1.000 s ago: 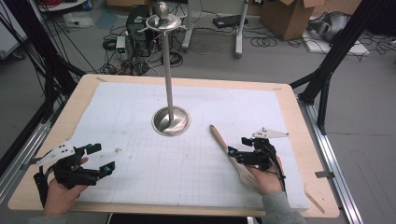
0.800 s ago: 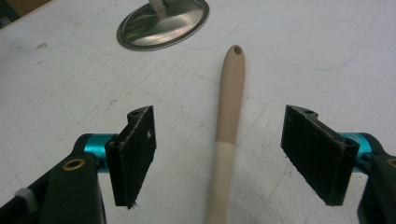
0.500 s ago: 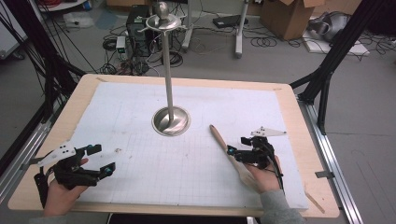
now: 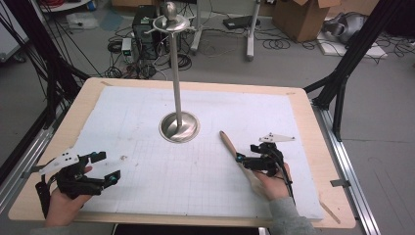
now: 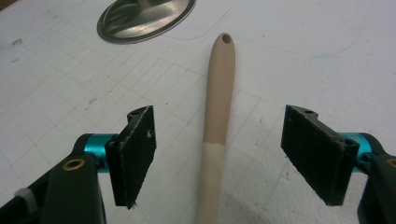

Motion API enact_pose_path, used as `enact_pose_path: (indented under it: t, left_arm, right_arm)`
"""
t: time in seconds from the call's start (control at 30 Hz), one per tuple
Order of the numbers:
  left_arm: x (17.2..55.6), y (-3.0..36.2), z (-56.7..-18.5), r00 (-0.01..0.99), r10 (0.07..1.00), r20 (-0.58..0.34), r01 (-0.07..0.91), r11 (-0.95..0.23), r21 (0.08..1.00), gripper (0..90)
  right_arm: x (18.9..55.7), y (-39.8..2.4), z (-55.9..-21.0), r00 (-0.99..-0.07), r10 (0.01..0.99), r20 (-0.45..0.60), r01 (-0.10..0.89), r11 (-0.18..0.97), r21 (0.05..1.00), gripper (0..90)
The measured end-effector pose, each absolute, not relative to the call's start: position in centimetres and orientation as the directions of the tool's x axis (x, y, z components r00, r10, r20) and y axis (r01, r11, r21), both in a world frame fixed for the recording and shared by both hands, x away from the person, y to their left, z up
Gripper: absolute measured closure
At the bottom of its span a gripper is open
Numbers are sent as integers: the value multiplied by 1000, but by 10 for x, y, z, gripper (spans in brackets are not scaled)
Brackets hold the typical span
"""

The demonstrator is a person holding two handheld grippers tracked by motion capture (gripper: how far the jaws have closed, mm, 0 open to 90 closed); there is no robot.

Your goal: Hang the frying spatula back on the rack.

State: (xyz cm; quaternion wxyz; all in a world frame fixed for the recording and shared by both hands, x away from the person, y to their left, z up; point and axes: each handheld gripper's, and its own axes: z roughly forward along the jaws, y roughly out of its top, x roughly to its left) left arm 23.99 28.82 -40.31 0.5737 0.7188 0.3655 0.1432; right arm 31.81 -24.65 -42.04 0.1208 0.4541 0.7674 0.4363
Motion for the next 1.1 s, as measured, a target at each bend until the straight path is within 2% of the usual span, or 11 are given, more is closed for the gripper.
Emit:
enact_pose_path:
  t: [0.33,1.1]
  left_arm:
    - [240,287,-404,689,691,-219,366,-71,928,24]
    - [242,287,-407,693,688,-218,378,-89,922,25]
  right_arm:
    - [316,-244,-427,-556,804,210,602,214,769,256]
    - [302,-238,-442,-580,806,116,539,273,797,257]
